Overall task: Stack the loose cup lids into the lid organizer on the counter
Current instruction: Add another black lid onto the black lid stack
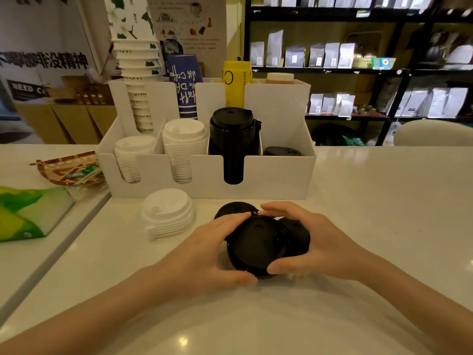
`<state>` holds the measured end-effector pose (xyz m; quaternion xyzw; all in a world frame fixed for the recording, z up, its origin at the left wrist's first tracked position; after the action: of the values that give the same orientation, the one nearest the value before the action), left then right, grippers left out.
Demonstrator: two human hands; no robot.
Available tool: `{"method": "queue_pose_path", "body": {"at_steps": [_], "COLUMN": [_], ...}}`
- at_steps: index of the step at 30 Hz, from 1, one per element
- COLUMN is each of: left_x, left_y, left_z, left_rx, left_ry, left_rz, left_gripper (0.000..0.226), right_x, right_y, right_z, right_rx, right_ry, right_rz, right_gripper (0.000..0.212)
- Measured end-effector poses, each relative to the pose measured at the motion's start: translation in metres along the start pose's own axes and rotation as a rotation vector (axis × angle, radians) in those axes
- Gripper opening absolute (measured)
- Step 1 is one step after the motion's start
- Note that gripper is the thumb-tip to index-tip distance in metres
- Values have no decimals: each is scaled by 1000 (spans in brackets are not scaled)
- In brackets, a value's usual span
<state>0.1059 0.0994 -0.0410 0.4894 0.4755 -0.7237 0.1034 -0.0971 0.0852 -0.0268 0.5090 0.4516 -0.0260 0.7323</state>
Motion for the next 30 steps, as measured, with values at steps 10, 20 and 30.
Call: {"method": "queue_pose_path", "body": {"at_steps": [10,20,30], "left_x": [-52,-130,-161], "left_y": [-7,-17,-11], "left_z": [25,62,95], "left_rx": [-18,51,80], "left_ry": [-78,-220,-633], "left_rz": [-114,-119,-140], "left_gripper": [90,79,66], "right_x": [-35,-79,-105], "right_y": [21,55,54], "right_z": [25,62,123], "right_rx": [0,-63,-203], "right_ry": [-153,-449,-688], "right_rz": [-64,8,158], "right_gripper": [76,63,45]}}
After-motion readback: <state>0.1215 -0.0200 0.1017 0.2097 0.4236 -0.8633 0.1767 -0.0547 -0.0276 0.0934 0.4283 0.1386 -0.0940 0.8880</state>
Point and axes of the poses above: each hand's wrist, its own z-axis towards the middle knuckle, its own x-axis out of the palm, y = z × x, the point moved 1 cm from there along z, towards the middle knuckle, and after that the axes turned 9 degrees about y, right-handed, at the moved point
